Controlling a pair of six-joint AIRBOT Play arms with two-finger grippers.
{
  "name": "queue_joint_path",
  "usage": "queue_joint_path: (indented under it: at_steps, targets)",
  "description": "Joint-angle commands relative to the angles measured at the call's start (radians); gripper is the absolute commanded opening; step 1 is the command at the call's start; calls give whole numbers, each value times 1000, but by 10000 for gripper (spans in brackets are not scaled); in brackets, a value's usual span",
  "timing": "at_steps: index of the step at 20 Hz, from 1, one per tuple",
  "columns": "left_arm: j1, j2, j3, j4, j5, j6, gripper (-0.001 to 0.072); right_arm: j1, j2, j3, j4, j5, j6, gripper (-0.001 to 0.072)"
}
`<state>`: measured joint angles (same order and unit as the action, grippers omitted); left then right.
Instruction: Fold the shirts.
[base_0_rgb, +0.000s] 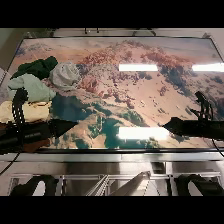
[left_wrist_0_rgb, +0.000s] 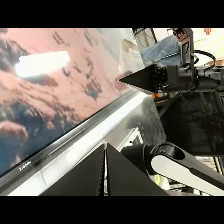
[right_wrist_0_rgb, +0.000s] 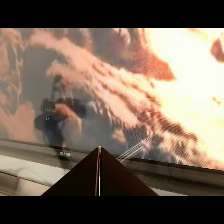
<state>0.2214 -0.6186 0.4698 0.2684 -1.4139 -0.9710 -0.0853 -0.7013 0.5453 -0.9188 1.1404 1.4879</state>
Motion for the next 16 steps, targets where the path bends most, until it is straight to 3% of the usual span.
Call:
queue_joint_path:
  at_steps: [1, 16]
  targets:
    - [-1, 1, -2, 2, 1, 1, 18, 1, 1, 0, 0, 0, 0, 13]
    - [-1, 1, -4, 0, 1, 1, 18, 1, 1, -3, 1, -6, 0, 14]
